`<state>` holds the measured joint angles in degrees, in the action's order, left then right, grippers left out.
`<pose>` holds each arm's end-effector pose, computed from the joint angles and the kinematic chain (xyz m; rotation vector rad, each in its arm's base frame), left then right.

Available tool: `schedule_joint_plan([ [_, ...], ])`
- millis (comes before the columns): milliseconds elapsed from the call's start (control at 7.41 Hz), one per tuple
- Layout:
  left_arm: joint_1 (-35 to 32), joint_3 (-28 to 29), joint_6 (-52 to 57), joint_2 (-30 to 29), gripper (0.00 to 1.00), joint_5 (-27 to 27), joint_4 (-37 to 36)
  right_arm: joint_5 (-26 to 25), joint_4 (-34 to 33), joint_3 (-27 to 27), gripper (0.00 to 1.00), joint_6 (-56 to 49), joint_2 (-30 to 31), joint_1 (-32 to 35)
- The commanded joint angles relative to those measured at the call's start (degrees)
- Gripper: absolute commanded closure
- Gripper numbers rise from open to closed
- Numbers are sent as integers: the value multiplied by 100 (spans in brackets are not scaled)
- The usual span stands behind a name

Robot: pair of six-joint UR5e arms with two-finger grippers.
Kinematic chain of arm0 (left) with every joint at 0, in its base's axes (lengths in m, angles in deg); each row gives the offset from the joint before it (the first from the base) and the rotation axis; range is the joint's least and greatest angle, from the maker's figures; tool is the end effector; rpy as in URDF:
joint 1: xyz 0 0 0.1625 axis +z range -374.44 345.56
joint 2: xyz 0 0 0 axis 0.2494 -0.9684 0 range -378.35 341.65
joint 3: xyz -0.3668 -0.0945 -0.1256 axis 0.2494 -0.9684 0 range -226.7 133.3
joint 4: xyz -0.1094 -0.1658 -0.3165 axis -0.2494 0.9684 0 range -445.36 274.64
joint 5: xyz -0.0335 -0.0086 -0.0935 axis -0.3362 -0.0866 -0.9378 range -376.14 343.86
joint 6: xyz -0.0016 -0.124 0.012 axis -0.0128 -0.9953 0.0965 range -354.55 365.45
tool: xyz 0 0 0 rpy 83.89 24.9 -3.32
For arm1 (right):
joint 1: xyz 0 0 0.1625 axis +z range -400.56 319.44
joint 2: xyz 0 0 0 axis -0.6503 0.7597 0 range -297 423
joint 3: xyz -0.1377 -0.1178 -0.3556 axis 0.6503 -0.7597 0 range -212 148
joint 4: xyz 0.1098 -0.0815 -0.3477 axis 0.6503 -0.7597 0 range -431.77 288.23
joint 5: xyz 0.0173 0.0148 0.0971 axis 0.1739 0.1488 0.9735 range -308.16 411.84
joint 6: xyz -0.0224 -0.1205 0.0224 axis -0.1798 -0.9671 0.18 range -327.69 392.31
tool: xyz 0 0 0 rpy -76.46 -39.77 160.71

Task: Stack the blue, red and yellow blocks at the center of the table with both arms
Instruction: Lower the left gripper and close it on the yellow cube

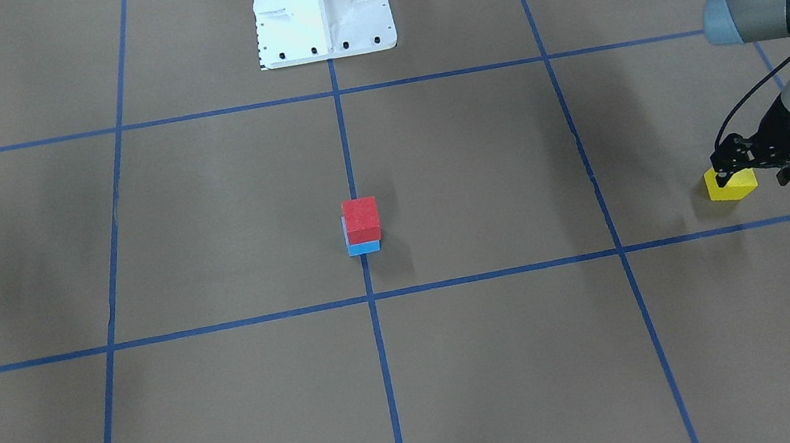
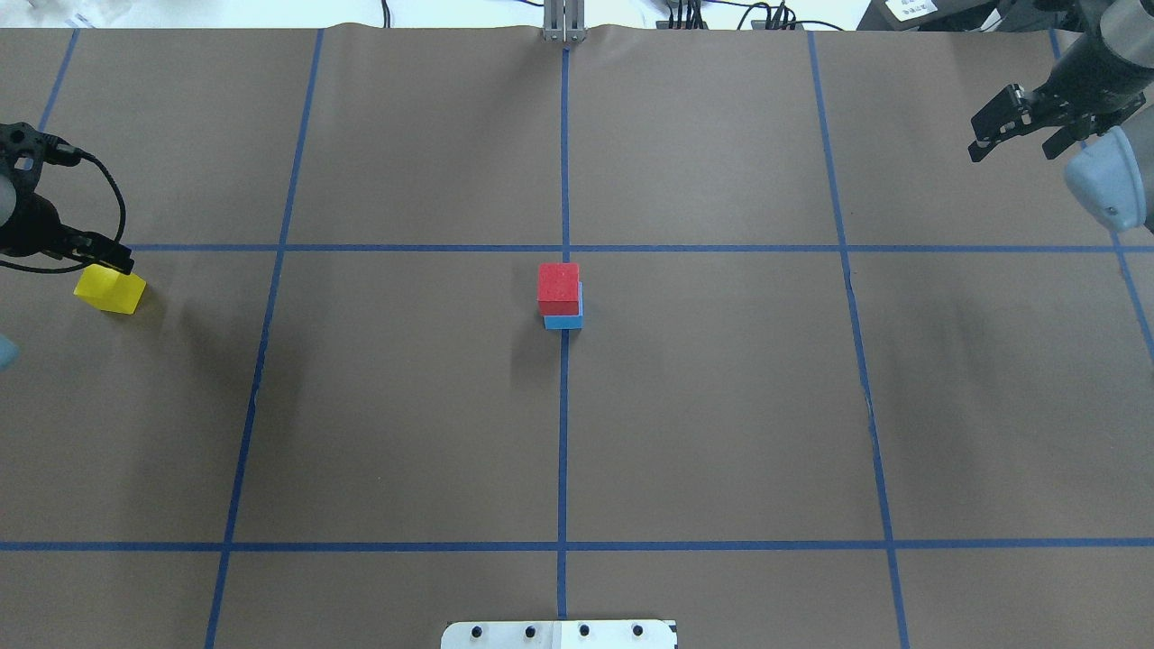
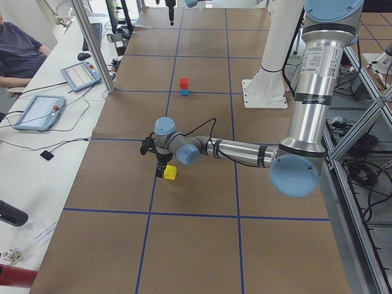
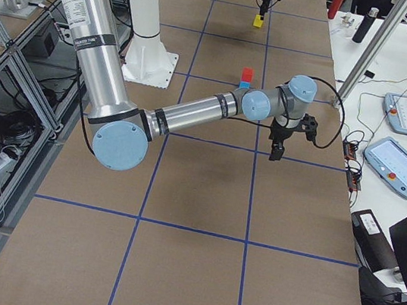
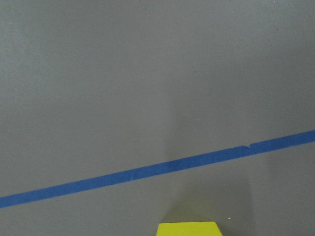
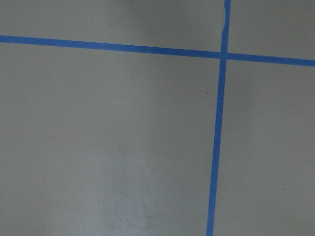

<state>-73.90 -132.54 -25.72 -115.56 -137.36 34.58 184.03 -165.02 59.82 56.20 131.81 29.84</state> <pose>0.2154 -0.5003 0.5749 0.2102 0.7425 0.1465 -0.1513 -0.5730 0.4513 0.0356 -0.7985 -0.0558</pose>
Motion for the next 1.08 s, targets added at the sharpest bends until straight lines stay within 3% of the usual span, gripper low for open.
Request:
schedule_joint_plan([
  [0,189,41,-249,0,0,11,222,0,0,-15,1,-8,0,0],
  [540,189,156,-170,115,0,20,231,0,0,-15,1,1,0,0],
  [675,189,130,-187,115,23,11,231,0,0,-24,1,1,-9,0],
  [810,189,138,-179,115,83,2,283,0,0,-24,1,-8,-9,0],
  [944,189,25,-179,106,100,-67,284,-9,0,-24,1,-8,-17,-9],
])
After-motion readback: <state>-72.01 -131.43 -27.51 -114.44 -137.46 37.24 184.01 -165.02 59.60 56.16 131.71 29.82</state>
